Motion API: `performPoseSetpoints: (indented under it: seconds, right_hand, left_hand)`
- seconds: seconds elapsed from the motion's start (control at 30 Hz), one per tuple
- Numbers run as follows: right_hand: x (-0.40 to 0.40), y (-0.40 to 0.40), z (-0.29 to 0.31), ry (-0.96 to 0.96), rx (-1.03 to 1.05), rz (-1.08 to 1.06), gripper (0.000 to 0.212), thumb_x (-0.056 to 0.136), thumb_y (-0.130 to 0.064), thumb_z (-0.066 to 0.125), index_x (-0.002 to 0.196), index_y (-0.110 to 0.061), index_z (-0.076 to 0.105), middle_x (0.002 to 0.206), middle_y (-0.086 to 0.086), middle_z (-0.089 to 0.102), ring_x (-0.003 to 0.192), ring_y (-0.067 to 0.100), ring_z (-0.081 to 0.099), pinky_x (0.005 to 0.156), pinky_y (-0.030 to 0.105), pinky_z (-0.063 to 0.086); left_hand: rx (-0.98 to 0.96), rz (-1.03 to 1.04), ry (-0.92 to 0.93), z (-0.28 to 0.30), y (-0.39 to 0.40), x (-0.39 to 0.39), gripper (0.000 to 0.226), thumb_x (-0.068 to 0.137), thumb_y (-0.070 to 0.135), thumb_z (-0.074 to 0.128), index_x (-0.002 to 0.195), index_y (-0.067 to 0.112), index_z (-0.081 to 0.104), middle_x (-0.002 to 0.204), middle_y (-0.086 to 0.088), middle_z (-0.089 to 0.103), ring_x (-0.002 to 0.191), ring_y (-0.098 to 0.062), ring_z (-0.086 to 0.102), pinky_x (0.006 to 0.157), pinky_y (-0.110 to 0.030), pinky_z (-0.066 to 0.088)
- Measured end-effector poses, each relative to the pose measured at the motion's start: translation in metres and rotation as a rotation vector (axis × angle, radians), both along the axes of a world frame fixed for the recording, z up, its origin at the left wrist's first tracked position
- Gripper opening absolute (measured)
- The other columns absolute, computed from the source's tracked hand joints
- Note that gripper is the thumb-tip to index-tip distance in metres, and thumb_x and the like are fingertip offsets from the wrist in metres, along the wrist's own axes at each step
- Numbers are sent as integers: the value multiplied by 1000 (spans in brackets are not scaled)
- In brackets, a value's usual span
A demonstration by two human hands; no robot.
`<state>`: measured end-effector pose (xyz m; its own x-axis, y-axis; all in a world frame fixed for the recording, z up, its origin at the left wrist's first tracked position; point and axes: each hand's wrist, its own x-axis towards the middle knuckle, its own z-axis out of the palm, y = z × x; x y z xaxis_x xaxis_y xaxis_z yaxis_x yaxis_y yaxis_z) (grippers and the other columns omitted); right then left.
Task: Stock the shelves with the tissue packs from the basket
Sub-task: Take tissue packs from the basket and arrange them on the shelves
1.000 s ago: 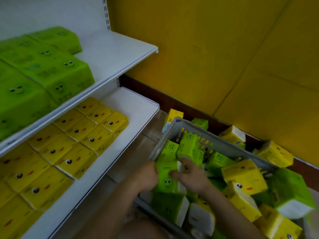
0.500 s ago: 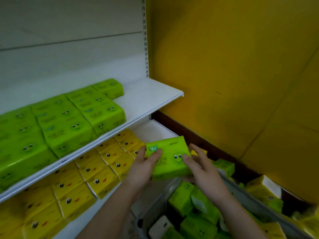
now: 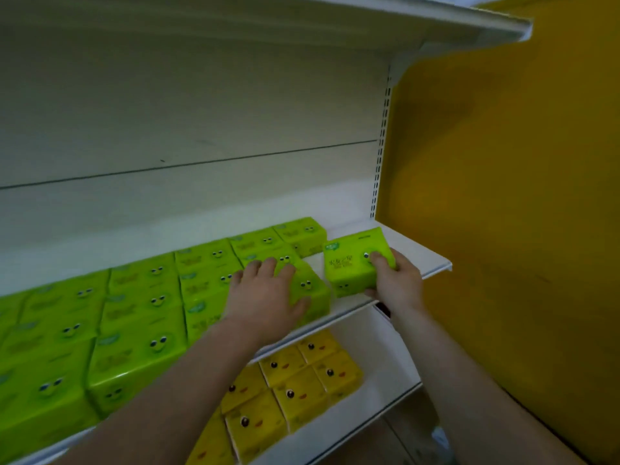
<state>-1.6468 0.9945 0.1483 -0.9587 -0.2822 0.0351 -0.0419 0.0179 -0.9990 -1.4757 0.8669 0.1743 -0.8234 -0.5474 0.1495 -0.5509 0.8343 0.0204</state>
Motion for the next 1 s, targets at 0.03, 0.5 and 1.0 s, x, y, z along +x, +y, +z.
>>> performPoseSetpoints:
  seconds: [0.03, 0.5, 1.0]
  right_hand:
    - [-11, -18, -4, 0, 56, -9, 8, 90, -34, 64, 94, -27, 65, 99, 7, 67, 78, 21, 65, 65, 45, 61]
    - [-63, -126, -38, 186, 685, -26, 60, 96, -55, 46, 125, -5, 59, 129, 22, 58, 120, 39, 52, 98, 41, 42]
    - [14, 87, -47, 451, 503, 36, 21, 96, -34, 55, 103, -20, 69, 96, 1, 71, 88, 17, 64, 77, 30, 49]
  left_hand:
    - [10, -4, -97, -5, -12, 0, 72, 89, 70, 40, 150, 33, 28, 158, -5, 25, 146, -32, 20, 117, -51, 21]
    - [68, -96, -210, -35, -52, -1, 83, 91, 74, 25, 155, 31, -5, 164, -9, -7, 150, -33, -10, 118, -61, 0]
    - [350, -391, 323, -71, 101, -8, 28, 92, 43, 50, 110, 24, 60, 98, 4, 68, 96, -21, 62, 78, -34, 52]
